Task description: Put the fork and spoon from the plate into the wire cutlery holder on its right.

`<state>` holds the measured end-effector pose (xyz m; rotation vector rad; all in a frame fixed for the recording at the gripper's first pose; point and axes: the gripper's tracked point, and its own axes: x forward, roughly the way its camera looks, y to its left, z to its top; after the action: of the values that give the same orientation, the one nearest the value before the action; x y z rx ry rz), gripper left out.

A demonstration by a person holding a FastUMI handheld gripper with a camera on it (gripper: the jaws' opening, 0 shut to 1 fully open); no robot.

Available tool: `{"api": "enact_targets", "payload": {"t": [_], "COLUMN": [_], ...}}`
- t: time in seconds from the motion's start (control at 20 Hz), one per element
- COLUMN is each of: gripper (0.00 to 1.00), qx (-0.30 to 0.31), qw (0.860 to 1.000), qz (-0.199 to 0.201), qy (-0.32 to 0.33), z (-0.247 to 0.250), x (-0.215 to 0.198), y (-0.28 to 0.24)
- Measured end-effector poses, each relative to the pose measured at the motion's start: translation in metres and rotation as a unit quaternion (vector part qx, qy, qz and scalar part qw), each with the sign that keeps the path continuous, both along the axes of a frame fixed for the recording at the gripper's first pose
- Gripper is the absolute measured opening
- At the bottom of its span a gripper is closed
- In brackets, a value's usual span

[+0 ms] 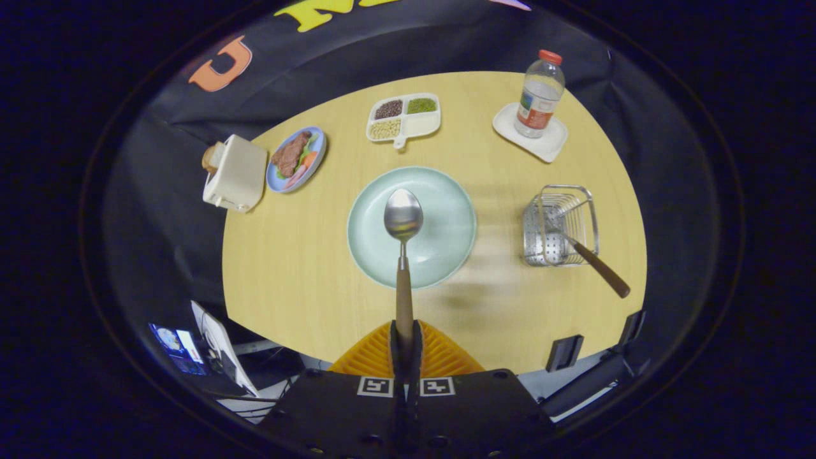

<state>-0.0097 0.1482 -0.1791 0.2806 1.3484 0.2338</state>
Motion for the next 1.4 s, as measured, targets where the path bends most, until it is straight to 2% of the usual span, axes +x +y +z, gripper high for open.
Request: {"api": "enact_targets", "payload": {"t": [0.3, 0.45, 0.6, 0.8, 1.4], "gripper": [0.0, 0.0, 0.0, 0.0, 0.04], "qx": [-0.007, -0.007, -0.019, -0.014, -0.01], "qw": [0.999, 0.998, 0.997, 0.994, 0.99], "qz": [-0.038, -0.061, -0.067, -0.081, -0.109], "qy": [0.009, 0.026, 0.041, 0.072, 0.092], "z": [0.026, 0.028, 0.013, 0.0, -0.028], "x": [0.0, -0.002, -0.007, -0.01, 0.008], "y": [-0.078, -0.109, -0.13, -0.14, -0.145]}}
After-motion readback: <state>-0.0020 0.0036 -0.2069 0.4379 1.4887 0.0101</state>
